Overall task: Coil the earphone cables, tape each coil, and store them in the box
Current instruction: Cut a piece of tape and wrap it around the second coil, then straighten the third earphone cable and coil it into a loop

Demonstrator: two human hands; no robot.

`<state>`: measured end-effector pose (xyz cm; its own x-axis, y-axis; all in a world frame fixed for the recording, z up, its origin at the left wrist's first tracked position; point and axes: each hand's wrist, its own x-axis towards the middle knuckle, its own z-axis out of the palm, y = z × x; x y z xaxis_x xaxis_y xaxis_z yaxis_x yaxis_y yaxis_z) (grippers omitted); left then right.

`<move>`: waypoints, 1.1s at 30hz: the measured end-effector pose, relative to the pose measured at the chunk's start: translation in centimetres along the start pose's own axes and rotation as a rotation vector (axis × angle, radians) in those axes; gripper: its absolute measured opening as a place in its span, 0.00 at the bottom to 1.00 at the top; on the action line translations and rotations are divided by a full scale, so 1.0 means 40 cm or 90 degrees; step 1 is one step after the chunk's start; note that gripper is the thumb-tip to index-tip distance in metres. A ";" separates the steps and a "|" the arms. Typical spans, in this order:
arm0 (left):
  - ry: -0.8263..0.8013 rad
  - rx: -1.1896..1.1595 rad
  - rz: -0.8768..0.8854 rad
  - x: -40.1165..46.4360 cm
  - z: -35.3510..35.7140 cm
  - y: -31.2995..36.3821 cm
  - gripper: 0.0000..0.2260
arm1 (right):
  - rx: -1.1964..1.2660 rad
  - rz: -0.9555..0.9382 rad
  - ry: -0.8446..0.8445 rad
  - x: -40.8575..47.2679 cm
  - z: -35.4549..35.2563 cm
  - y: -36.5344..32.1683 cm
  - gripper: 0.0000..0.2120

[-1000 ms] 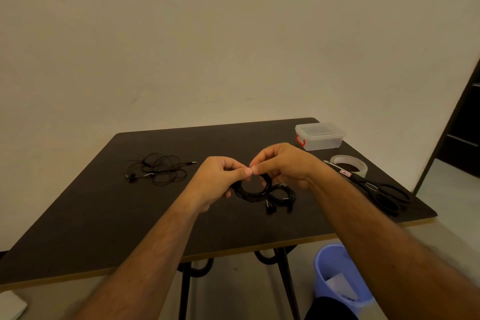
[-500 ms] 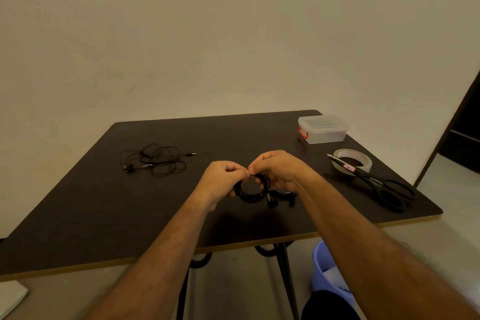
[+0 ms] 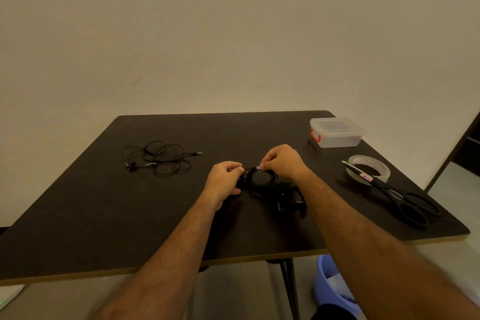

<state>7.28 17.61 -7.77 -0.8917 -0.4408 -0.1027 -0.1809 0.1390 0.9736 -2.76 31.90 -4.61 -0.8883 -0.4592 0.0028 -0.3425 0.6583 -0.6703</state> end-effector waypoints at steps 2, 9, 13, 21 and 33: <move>-0.008 -0.001 0.000 0.007 -0.012 -0.004 0.13 | -0.014 0.015 -0.009 0.020 0.000 0.012 0.05; 0.098 0.193 0.095 0.030 -0.140 -0.028 0.08 | -0.096 0.040 -0.029 0.063 -0.009 0.054 0.03; 0.203 0.421 0.121 0.059 -0.264 -0.038 0.12 | -0.151 0.029 -0.022 0.071 -0.018 0.048 0.05; 0.179 0.710 0.047 0.076 -0.369 -0.115 0.19 | -0.085 -0.126 0.050 0.020 0.061 -0.093 0.04; 0.154 0.554 0.204 -0.072 -0.302 -0.005 0.08 | -0.043 -0.231 -0.033 -0.086 0.197 -0.235 0.15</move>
<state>14.91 8.13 -5.20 -0.8597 -0.4259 0.2819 -0.2757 0.8516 0.4458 5.93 22.59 -4.15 -0.6890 -0.6987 0.1926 -0.6534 0.4838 -0.5823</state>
